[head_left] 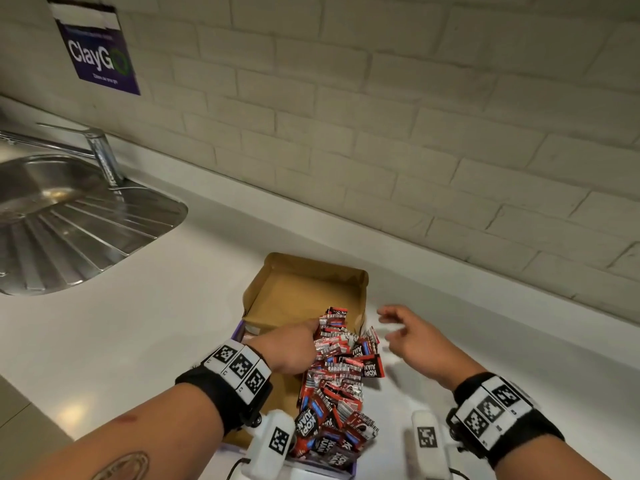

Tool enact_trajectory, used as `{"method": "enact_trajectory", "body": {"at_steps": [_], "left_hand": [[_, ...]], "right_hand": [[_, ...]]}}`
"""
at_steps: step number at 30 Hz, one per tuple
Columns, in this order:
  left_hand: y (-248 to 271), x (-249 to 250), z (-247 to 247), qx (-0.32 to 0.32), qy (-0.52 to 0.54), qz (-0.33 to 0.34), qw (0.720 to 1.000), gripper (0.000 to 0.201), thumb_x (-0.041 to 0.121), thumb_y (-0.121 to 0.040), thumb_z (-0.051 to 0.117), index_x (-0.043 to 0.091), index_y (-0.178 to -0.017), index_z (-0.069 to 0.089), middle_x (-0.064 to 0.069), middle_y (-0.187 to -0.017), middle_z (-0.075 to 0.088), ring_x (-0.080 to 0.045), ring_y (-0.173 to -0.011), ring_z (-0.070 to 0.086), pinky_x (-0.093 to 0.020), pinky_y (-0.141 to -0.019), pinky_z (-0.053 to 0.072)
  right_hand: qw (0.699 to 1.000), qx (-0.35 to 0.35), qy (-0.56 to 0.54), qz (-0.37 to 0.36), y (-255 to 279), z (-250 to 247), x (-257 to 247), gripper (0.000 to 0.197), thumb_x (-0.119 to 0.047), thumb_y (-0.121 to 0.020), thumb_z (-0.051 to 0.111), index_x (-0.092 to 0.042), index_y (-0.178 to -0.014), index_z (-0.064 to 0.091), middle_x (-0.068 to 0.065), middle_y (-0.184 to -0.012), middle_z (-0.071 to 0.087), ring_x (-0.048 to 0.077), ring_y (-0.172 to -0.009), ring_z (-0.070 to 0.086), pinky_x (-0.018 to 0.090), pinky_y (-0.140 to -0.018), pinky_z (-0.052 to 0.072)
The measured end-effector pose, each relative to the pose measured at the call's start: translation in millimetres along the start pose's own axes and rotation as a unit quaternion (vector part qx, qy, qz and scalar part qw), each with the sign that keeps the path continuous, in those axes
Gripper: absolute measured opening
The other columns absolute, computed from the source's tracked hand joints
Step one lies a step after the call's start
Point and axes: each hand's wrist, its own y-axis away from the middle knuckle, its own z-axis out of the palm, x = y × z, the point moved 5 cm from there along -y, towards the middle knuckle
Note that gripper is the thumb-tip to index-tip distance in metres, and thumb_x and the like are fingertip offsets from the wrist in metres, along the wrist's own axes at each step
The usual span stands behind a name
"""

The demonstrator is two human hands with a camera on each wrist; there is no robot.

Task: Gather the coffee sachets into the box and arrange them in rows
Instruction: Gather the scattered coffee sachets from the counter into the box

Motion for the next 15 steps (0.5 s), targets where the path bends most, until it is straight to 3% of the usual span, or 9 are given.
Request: {"method": "enact_trajectory", "body": {"at_steps": [2, 3, 5, 7, 9, 10, 12, 13, 15], "left_hand": [[2.6, 5.8, 0.4, -0.008, -0.023, 0.013, 1.0, 0.056, 0.021, -0.101, 0.05, 0.021, -0.152, 0.029, -0.005, -0.133, 0.061, -0.018, -0.107, 0.059, -0.028, -0.092, 0.045], [2.7, 8.5, 1.4, -0.014, -0.035, 0.016, 0.999, 0.056, 0.02, -0.102, 0.049, 0.019, -0.153, 0.027, -0.007, -0.134, 0.059, -0.02, -0.111, 0.06, -0.029, -0.093, 0.045], [-0.1, 12.1, 3.4, -0.022, -0.047, 0.017, 0.999, 0.06, 0.017, -0.102, 0.047, 0.016, -0.155, 0.02, -0.007, -0.132, 0.06, -0.022, -0.11, 0.06, -0.031, -0.095, 0.047], [-4.2, 13.8, 5.7, -0.03, -0.056, 0.015, 0.998, 0.072, 0.012, -0.099, 0.046, 0.019, -0.16, 0.008, -0.005, -0.126, 0.063, -0.02, -0.104, 0.061, -0.033, -0.094, 0.05], [-7.0, 13.5, 5.0, -0.035, -0.073, 0.02, 0.997, 0.075, 0.011, -0.099, 0.047, 0.024, -0.16, 0.006, -0.002, -0.122, 0.062, -0.017, -0.1, 0.059, -0.033, -0.092, 0.05], [-8.1, 11.3, 3.7, -0.034, -0.075, 0.022, 0.996, 0.073, 0.014, -0.099, 0.049, 0.026, -0.159, 0.009, -0.002, -0.124, 0.062, -0.017, -0.1, 0.058, -0.033, -0.092, 0.049], [-8.2, 2.1, -2.7, -0.024, -0.094, 0.009, 0.995, 0.071, 0.019, -0.098, 0.053, 0.027, -0.158, 0.016, -0.002, -0.134, 0.061, -0.018, -0.11, 0.059, -0.035, -0.096, 0.049], [-5.9, -3.4, -9.6, -0.012, -0.111, -0.004, 0.994, 0.072, 0.02, -0.098, 0.054, 0.027, -0.159, 0.016, -0.002, -0.143, 0.056, -0.02, -0.119, 0.058, -0.035, -0.1, 0.048], [4.2, -18.0, -31.6, 0.026, -0.133, -0.021, 0.991, 0.067, 0.015, -0.098, 0.052, 0.023, -0.159, 0.023, 0.001, -0.156, 0.042, -0.022, -0.132, 0.051, -0.03, -0.103, 0.044]], "right_hand": [[0.985, -0.099, 0.143, 0.019, 11.0, 7.1, 6.3, 0.065, -0.009, -0.09, 0.061, -0.035, -0.145, 0.039, -0.011, -0.117, 0.064, -0.004, -0.094, 0.059, 0.018, -0.077, 0.048], [0.969, -0.133, 0.206, 0.028, 15.8, 11.8, 8.4, 0.07, -0.014, -0.09, 0.062, -0.03, -0.151, 0.033, -0.011, -0.113, 0.066, -0.005, -0.091, 0.058, 0.016, -0.073, 0.045], [0.946, -0.154, 0.284, 0.042, 19.3, 22.1, 8.8, 0.076, -0.026, -0.089, 0.066, -0.024, -0.156, 0.03, -0.007, -0.117, 0.067, 0.005, -0.094, 0.058, 0.021, -0.075, 0.043], [0.945, -0.133, 0.298, 0.04, 15.3, 29.2, 0.9, 0.062, -0.039, -0.091, 0.067, -0.024, -0.147, 0.043, -0.001, -0.127, 0.066, 0.013, -0.098, 0.055, 0.027, -0.081, 0.044], [0.949, -0.107, 0.296, 0.025, 5.7, 33.7, -7.3, 0.028, -0.043, -0.096, 0.063, -0.029, -0.119, 0.061, -0.003, -0.119, 0.068, 0.015, -0.097, 0.058, 0.03, -0.085, 0.049], [0.948, -0.093, 0.303, 0.017, 0.3, 34.8, -9.5, 0.014, -0.041, -0.098, 0.058, -0.03, -0.103, 0.063, -0.004, -0.109, 0.07, 0.016, -0.095, 0.062, 0.032, -0.083, 0.052], [0.948, -0.061, 0.311, 0.018, -11.1, 34.6, -6.5, 0.018, -0.039, -0.097, 0.049, -0.027, -0.088, 0.061, -0.004, -0.094, 0.068, 0.019, -0.088, 0.065, 0.033, -0.076, 0.054], [0.948, -0.051, 0.312, 0.031, -13.7, 32.4, -4.1, 0.018, -0.038, -0.096, 0.048, -0.027, -0.091, 0.062, -0.004, -0.096, 0.068, 0.018, -0.089, 0.064, 0.033, -0.074, 0.053], [0.945, -0.04, 0.321, 0.05, -13.8, 25.4, 3.2, 0.027, -0.036, -0.097, 0.05, -0.024, -0.116, 0.065, -0.001, -0.116, 0.069, 0.019, -0.103, 0.064, 0.033, -0.083, 0.054]]}}
